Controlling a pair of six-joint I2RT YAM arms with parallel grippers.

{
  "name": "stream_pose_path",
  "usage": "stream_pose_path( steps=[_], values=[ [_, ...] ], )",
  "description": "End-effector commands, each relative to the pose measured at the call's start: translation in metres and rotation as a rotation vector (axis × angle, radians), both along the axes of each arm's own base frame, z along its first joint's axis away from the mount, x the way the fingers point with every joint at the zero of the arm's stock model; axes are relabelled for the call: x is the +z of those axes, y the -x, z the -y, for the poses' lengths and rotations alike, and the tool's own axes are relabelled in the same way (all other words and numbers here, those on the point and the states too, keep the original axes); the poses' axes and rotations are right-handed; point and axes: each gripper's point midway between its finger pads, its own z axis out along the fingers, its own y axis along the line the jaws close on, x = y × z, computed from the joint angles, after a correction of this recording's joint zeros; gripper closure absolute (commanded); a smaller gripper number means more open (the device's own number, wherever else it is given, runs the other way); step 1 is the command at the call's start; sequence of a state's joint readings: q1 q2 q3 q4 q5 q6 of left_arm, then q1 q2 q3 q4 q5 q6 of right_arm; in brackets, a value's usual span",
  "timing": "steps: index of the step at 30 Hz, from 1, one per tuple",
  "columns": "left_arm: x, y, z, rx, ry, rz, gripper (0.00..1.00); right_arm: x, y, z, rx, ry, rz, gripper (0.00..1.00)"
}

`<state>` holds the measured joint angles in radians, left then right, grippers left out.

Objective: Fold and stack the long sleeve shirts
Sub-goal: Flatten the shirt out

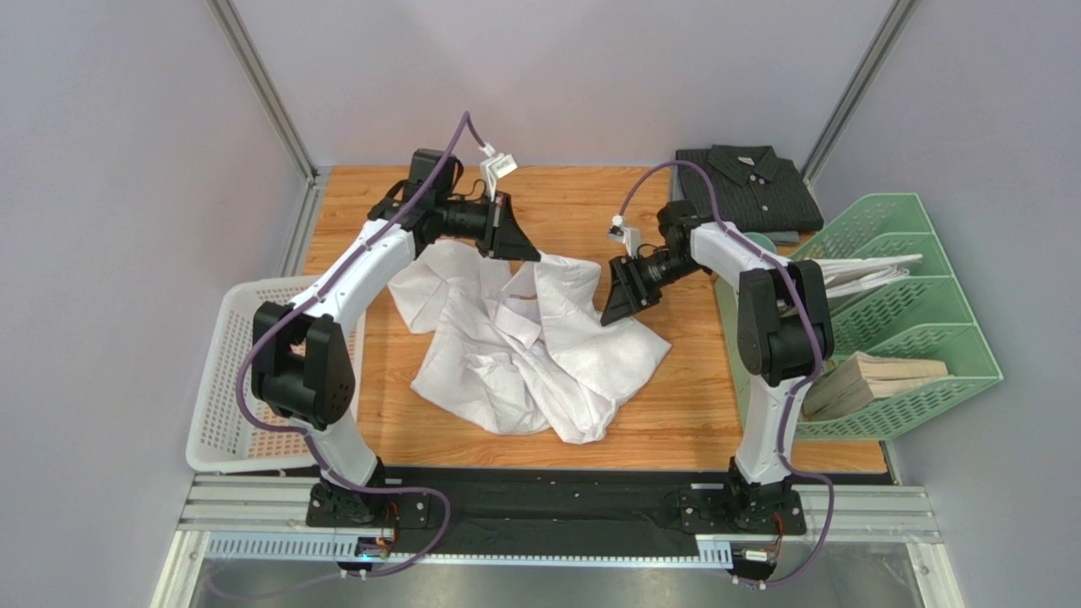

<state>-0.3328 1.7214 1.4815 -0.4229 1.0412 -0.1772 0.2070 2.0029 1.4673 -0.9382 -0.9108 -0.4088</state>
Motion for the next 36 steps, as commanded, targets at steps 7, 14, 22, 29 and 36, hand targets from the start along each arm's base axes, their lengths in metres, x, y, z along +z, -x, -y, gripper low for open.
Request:
stream_pose_path(
  steps=[7, 14, 22, 29, 36],
  values=[
    [0.022, -0.02, -0.005, 0.017, 0.015, 0.11, 1.0, 0.02, 0.019, -0.008, 0.071, -0.11, -0.014, 0.9],
    [0.09, 0.038, 0.031, -0.206, 0.079, 0.352, 1.0, 0.012, -0.009, -0.007, -0.015, -0.045, 0.019, 1.0],
    [-0.052, 0.215, 0.048, -0.918, -0.32, 0.574, 1.0, 0.049, -0.051, 0.014, -0.181, -0.058, 0.123, 1.0],
    [-0.047, 0.173, 0.011, -0.686, -0.375, 0.5, 0.45, 0.089, -0.029, 0.041, -0.231, -0.096, 0.17, 1.0],
    [-0.074, 0.112, -0.077, -0.486, -0.558, 0.48, 0.39, 0.112, 0.013, 0.063, -0.248, -0.063, 0.226, 1.0]
  ],
)
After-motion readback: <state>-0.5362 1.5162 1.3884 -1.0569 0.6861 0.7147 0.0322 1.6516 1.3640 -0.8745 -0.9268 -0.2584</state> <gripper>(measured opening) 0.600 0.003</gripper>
